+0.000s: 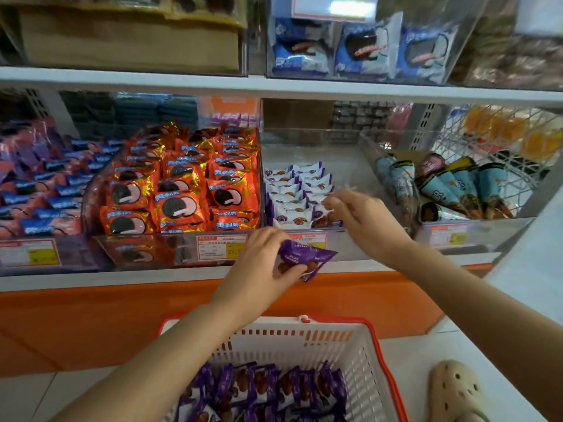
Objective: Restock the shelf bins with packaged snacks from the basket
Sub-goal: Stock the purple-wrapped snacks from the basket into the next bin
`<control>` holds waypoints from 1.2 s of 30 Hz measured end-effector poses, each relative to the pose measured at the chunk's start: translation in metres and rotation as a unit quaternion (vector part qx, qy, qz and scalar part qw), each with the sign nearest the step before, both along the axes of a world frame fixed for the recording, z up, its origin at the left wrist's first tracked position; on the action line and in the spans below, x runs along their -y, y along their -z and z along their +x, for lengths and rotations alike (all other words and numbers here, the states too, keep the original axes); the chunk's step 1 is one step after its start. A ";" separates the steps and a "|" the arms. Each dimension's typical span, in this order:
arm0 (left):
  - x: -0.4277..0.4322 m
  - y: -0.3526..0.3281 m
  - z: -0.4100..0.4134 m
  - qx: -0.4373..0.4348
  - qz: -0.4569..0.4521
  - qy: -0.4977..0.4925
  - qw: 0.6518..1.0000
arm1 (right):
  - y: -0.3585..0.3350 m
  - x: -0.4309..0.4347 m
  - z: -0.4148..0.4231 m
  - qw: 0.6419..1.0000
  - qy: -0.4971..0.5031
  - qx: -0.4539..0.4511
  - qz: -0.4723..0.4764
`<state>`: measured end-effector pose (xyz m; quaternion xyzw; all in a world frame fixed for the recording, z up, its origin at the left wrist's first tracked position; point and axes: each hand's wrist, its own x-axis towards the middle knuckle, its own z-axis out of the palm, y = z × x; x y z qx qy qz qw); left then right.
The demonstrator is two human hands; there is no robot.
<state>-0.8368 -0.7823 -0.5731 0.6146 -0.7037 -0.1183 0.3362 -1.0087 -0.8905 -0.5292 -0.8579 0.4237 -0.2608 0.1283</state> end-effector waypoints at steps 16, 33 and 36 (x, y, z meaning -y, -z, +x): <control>0.009 -0.025 -0.039 -0.220 -0.043 -0.049 0.973 | -0.008 -0.050 -0.022 0.991 -0.086 0.032 0.094; 0.017 0.027 -0.015 0.320 -0.045 -0.059 0.945 | 0.004 0.048 -0.009 0.986 0.109 0.046 0.117; 0.019 0.033 -0.017 0.340 -0.076 -0.067 0.935 | 0.007 0.068 0.000 0.984 0.115 -0.077 0.114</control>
